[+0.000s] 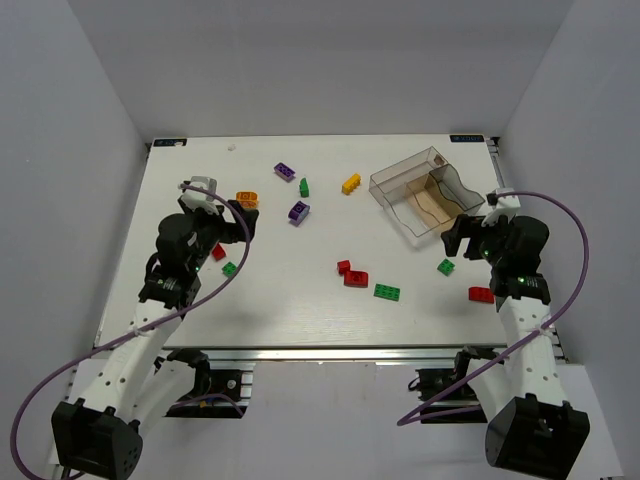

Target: Sort the legos into containers by color

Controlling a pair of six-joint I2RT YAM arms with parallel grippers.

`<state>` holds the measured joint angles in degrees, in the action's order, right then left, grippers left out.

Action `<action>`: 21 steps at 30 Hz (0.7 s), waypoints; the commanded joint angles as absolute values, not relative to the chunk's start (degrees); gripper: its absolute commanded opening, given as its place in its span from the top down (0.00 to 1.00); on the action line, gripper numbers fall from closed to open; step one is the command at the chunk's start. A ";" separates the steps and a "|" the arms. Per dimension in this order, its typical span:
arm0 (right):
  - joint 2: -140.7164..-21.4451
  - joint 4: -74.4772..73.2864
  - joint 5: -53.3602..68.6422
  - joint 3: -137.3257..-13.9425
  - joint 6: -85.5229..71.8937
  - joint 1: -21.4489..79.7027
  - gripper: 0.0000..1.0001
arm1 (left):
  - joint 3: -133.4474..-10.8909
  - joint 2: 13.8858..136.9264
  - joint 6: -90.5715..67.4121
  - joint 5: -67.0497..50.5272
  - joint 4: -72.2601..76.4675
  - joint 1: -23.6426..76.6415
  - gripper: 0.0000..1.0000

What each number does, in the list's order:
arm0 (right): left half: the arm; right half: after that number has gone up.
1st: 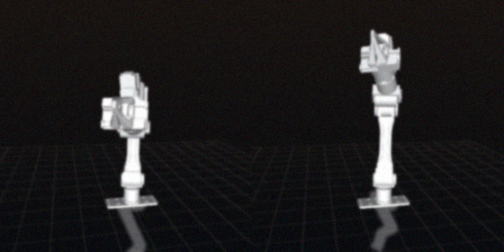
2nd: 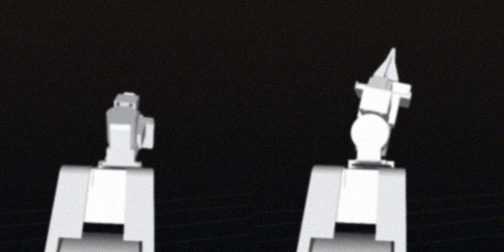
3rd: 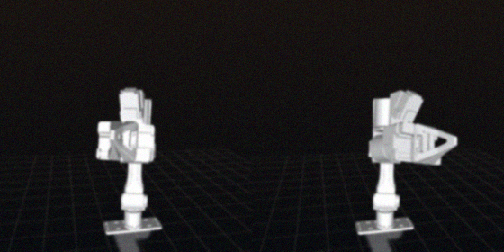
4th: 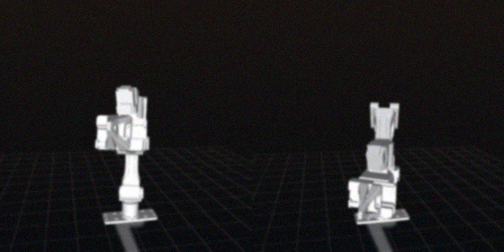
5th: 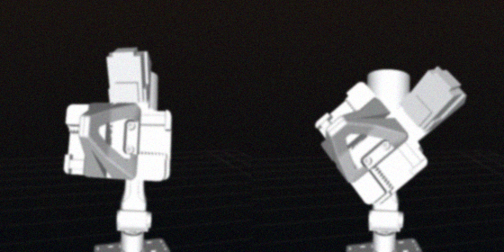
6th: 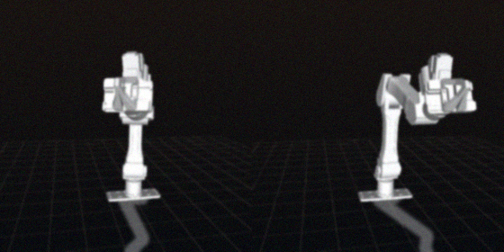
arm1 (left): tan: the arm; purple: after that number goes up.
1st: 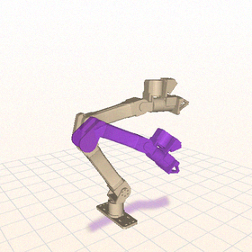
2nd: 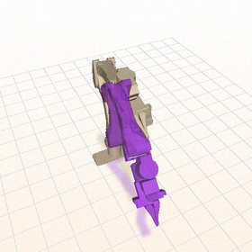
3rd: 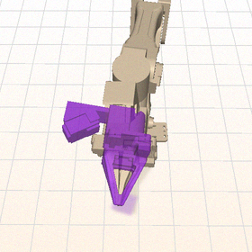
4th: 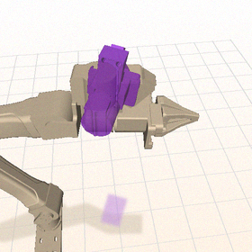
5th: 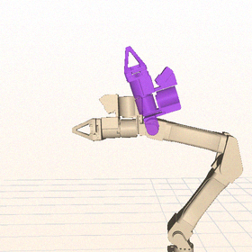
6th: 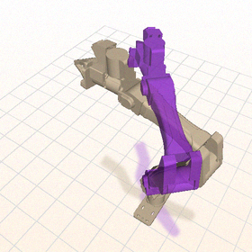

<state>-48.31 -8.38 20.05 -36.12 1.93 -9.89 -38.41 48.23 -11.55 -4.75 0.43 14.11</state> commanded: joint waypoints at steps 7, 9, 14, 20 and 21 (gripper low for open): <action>-42.64 -13.57 35.76 -33.42 24.82 -11.51 0.11 | -40.51 48.16 -14.84 -10.03 0.44 14.15 0.02; -42.37 -15.28 40.47 -33.31 31.92 -11.43 0.11 | -40.69 48.43 -15.38 -9.58 0.35 14.15 0.07; -41.40 -17.31 42.36 -33.84 31.64 -11.51 0.11 | -43.32 52.64 -16.43 -10.28 -2.90 14.15 0.85; -41.74 -14.77 44.22 -34.01 24.80 -11.60 0.32 | -45.70 60.19 -17.49 -13.71 -4.91 14.15 0.38; -42.01 -13.55 43.08 -34.19 23.57 -11.60 0.61 | -47.70 63.86 -18.10 -13.88 -5.70 14.15 0.28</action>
